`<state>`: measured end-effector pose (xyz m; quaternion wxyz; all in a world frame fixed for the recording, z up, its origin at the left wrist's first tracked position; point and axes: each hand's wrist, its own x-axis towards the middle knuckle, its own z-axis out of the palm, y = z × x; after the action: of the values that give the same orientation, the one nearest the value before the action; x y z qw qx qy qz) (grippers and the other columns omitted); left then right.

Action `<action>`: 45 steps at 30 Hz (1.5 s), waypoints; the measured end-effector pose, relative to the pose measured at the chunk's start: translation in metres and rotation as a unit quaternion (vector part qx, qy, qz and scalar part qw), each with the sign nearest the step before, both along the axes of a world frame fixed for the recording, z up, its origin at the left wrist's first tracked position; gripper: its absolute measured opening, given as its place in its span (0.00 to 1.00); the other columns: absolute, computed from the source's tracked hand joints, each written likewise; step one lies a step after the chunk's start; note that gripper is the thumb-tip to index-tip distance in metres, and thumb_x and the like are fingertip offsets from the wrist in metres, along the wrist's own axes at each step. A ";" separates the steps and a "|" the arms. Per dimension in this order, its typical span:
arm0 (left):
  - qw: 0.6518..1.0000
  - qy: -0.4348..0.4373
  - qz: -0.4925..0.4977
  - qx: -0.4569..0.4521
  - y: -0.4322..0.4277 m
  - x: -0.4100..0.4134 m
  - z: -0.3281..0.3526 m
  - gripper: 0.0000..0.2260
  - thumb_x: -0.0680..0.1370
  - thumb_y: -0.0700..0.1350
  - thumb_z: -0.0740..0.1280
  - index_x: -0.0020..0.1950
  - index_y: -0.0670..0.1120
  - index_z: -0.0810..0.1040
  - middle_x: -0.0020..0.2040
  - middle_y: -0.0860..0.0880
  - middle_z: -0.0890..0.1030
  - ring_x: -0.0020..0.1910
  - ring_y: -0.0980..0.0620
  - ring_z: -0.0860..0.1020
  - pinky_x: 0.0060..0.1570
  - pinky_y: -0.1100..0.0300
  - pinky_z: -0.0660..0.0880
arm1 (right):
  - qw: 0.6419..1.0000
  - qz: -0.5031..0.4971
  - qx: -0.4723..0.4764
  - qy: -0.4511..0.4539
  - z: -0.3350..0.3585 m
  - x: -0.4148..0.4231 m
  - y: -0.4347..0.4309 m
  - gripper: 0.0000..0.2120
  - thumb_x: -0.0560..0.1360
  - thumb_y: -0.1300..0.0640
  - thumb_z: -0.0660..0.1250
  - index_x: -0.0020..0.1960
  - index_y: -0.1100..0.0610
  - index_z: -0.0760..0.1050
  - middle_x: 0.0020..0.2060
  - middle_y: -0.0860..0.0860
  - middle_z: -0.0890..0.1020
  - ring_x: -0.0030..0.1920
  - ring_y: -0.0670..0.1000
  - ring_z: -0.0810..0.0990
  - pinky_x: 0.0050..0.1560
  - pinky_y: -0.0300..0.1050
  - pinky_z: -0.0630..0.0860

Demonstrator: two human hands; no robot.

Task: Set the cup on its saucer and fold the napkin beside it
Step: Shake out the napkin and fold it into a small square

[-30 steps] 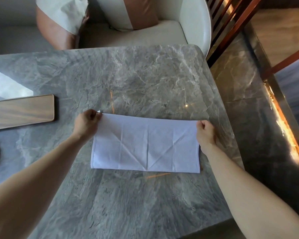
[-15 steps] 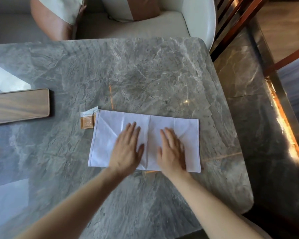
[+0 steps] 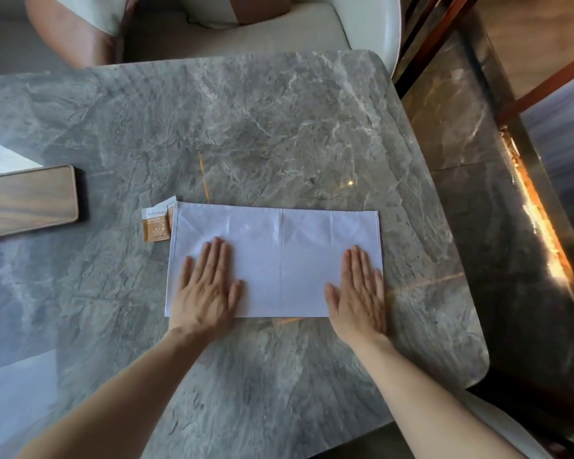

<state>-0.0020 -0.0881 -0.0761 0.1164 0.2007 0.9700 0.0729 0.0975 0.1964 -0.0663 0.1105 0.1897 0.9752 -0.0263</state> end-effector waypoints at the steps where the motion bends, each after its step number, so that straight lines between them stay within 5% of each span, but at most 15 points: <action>1: 1.000 0.003 0.001 -0.008 -0.012 -0.002 0.000 0.33 0.83 0.60 0.47 0.83 0.44 0.46 0.84 0.46 0.49 0.82 0.50 0.45 0.80 0.47 0.45 | 1.000 -0.006 -0.001 -0.003 0.001 0.004 0.005 0.35 0.81 0.40 0.42 0.81 0.58 0.41 0.81 0.52 0.44 0.80 0.49 0.42 0.79 0.55 0.50; 7: 1.000 -0.004 -0.014 -0.020 -0.025 -0.006 0.003 0.33 0.83 0.60 0.45 0.83 0.43 0.45 0.84 0.44 0.47 0.82 0.48 0.44 0.80 0.47 0.46 | 0.999 -0.015 -0.039 -0.006 0.007 0.005 0.011 0.33 0.82 0.41 0.45 0.81 0.55 0.40 0.81 0.49 0.41 0.80 0.47 0.40 0.79 0.52 0.46; 10: 1.000 0.003 -0.008 -0.006 -0.022 -0.005 0.008 0.33 0.83 0.60 0.45 0.83 0.42 0.46 0.84 0.44 0.48 0.82 0.49 0.43 0.80 0.47 0.44 | 0.986 -0.108 -0.095 0.084 0.017 0.004 0.014 0.29 0.81 0.51 0.59 0.78 0.60 0.58 0.79 0.55 0.59 0.78 0.56 0.57 0.75 0.53 0.58; 13: 0.999 0.021 -0.028 0.028 0.000 -0.005 0.016 0.33 0.83 0.59 0.48 0.83 0.41 0.47 0.83 0.44 0.48 0.82 0.49 0.43 0.80 0.45 0.46 | 0.962 -0.230 -0.063 0.133 0.027 0.008 0.012 0.23 0.76 0.53 0.69 0.67 0.63 0.69 0.63 0.62 0.73 0.62 0.63 0.72 0.60 0.58 0.72; 22: 0.995 -0.003 -0.103 0.014 0.084 -0.005 0.006 0.33 0.83 0.61 0.43 0.83 0.41 0.45 0.83 0.45 0.45 0.81 0.49 0.40 0.80 0.47 0.40 | 0.883 -0.425 -0.189 0.065 0.033 0.010 0.023 0.27 0.73 0.44 0.72 0.55 0.64 0.67 0.49 0.63 0.82 0.50 0.65 0.82 0.44 0.52 0.77; 27: 0.994 -0.012 -0.111 0.000 0.082 -0.004 -0.002 0.34 0.82 0.63 0.41 0.82 0.43 0.41 0.83 0.45 0.42 0.81 0.49 0.38 0.79 0.46 0.37 | 0.842 -0.441 -0.299 0.077 0.034 0.017 0.026 0.14 0.75 0.52 0.70 0.46 0.64 0.78 0.44 0.59 0.84 0.43 0.59 0.82 0.48 0.56 0.82; 31: 0.993 -0.047 -0.105 0.010 0.085 -0.007 0.008 0.36 0.81 0.63 0.39 0.82 0.43 0.40 0.83 0.45 0.41 0.81 0.49 0.35 0.79 0.48 0.36 | 0.844 -0.389 -0.305 0.209 0.056 0.017 0.001 0.08 0.76 0.56 0.67 0.41 0.58 0.71 0.38 0.54 0.79 0.38 0.54 0.76 0.37 0.49 0.75; 34: 0.979 -0.116 -0.004 0.165 0.095 -0.018 0.035 0.34 0.82 0.63 0.47 0.77 0.40 0.65 0.80 0.41 0.63 0.80 0.43 0.57 0.77 0.47 0.56 | 0.845 -0.321 -0.343 0.257 0.073 0.013 -0.033 0.04 0.78 0.58 0.64 0.44 0.53 0.71 0.39 0.50 0.79 0.38 0.49 0.76 0.37 0.42 0.72; 35: 0.962 -0.135 0.040 0.234 0.099 -0.023 0.046 0.32 0.82 0.63 0.49 0.68 0.40 0.75 0.71 0.39 0.74 0.73 0.40 0.68 0.70 0.48 0.66 | 0.849 -0.296 -0.348 0.266 0.077 0.012 -0.045 0.04 0.78 0.59 0.64 0.45 0.52 0.72 0.40 0.49 0.79 0.39 0.47 0.77 0.37 0.38 0.71; 37: 0.913 -0.186 0.118 0.344 0.105 -0.033 0.065 0.30 0.81 0.66 0.52 0.46 0.40 0.77 0.46 0.40 0.81 0.51 0.40 0.78 0.49 0.50 0.71 | 0.860 -0.249 -0.347 0.278 0.081 0.008 -0.071 0.04 0.78 0.61 0.65 0.47 0.52 0.75 0.42 0.46 0.79 0.41 0.42 0.76 0.38 0.30 0.69; 41: 0.771 -0.369 0.219 0.471 0.103 -0.056 0.089 0.29 0.75 0.72 0.61 0.44 0.44 0.75 0.39 0.47 0.76 0.39 0.49 0.76 0.45 0.52 0.77 | 0.878 -0.175 -0.343 0.283 0.080 -0.002 -0.118 0.04 0.78 0.62 0.66 0.51 0.57 0.79 0.46 0.49 0.78 0.45 0.49 0.77 0.47 0.41 0.73; 43: 0.778 -0.359 0.234 0.460 0.096 -0.070 0.090 0.24 0.78 0.66 0.64 0.39 0.45 0.71 0.35 0.48 0.71 0.36 0.48 0.71 0.41 0.54 0.74 | 0.891 -0.133 -0.332 0.281 0.079 -0.006 -0.139 0.07 0.77 0.63 0.66 0.53 0.56 0.79 0.46 0.50 0.78 0.48 0.51 0.77 0.50 0.44 0.74; 45: 0.826 -0.297 0.249 0.408 0.084 -0.083 0.087 0.21 0.80 0.59 0.66 0.37 0.44 0.73 0.34 0.47 0.72 0.33 0.48 0.71 0.36 0.57 0.68 | 0.900 -0.095 -0.324 0.276 0.078 -0.008 -0.159 0.08 0.77 0.62 0.65 0.54 0.55 0.80 0.48 0.49 0.78 0.50 0.50 0.76 0.52 0.43 0.74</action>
<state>-0.0848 -0.0044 0.0106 0.2845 -0.0495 0.7872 0.5449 0.0892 0.0379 0.0114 -0.1102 0.2207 0.8814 -0.4027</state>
